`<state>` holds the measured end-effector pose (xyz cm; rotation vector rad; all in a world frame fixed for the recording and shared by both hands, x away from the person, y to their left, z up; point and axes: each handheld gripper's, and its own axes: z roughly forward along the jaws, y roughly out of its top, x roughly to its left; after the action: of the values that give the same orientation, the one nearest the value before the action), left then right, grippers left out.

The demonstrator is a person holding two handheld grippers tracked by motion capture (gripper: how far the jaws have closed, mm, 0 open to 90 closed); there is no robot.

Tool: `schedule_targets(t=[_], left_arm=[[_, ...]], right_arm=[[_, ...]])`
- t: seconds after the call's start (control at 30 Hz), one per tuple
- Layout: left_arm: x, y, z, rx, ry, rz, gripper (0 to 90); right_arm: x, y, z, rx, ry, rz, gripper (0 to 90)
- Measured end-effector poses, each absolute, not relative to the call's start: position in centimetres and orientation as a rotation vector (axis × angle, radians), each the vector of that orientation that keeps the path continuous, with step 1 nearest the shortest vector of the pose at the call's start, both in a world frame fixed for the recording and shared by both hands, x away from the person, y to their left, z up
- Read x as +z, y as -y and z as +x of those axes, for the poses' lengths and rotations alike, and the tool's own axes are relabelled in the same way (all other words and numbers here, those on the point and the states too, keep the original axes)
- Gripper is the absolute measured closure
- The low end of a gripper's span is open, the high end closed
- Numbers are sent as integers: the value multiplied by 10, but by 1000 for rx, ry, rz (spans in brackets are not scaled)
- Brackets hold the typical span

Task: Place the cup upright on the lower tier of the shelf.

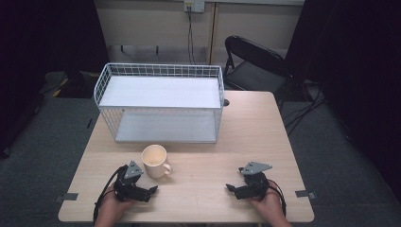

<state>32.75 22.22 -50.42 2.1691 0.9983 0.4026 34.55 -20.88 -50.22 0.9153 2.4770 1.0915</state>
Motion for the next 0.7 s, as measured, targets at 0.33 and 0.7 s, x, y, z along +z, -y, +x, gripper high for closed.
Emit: schedule_targets(t=[0.33,0.7], left_arm=[[-498,-223,329,400,-1068,2153,160],[-482,-230,327,288,-1074,2150,265]], right_arm=[[-502,209,346,1091,-2477,916,158],[-502,209,346,1090,-2480,917,154]])
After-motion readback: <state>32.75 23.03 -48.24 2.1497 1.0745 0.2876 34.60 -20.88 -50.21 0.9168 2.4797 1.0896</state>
